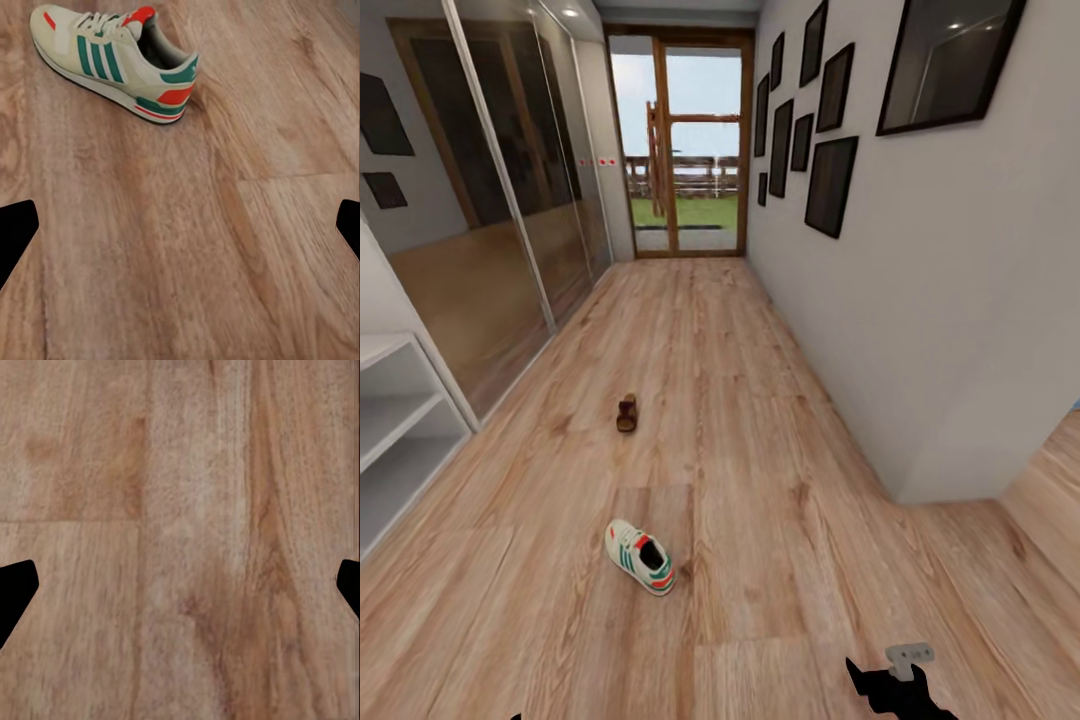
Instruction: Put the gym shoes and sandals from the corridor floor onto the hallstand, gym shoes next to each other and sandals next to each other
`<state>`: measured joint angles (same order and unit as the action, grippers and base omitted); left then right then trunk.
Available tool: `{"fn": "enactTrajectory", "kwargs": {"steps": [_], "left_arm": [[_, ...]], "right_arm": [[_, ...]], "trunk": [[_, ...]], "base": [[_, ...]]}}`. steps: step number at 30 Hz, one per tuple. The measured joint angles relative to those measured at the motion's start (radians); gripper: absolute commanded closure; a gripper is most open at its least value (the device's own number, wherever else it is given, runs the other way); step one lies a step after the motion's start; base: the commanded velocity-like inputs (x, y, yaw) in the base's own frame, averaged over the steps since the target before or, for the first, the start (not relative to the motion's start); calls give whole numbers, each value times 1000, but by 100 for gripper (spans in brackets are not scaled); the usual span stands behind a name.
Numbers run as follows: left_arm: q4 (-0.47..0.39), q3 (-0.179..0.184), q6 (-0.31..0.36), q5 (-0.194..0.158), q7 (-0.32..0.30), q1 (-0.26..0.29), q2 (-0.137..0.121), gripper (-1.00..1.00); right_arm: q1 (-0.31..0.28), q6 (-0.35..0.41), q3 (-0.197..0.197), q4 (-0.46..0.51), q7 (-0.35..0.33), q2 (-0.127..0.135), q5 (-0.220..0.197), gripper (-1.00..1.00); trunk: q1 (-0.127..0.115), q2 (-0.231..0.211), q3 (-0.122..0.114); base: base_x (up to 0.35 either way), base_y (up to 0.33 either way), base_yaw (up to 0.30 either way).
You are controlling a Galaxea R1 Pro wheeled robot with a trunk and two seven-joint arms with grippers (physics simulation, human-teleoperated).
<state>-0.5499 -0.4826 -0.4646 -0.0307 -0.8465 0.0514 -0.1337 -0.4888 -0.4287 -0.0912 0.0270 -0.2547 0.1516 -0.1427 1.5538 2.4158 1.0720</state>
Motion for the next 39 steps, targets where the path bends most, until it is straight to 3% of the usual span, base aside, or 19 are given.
{"fn": "enactTrajectory", "kwargs": {"steps": [22,39], "left_arm": [[0,-2,-1,-1,1,0,-1,-100],[0,-2,-1,-3,2,0,0,-100]], "right_arm": [[0,0,1,2,2,-2,-2,-100],[0,0,1,1,1,-2,-2,-100]], "trunk": [[0,0,0],[1,0,0]], "base": [[276,-165,72],[8,-270,253]]}}
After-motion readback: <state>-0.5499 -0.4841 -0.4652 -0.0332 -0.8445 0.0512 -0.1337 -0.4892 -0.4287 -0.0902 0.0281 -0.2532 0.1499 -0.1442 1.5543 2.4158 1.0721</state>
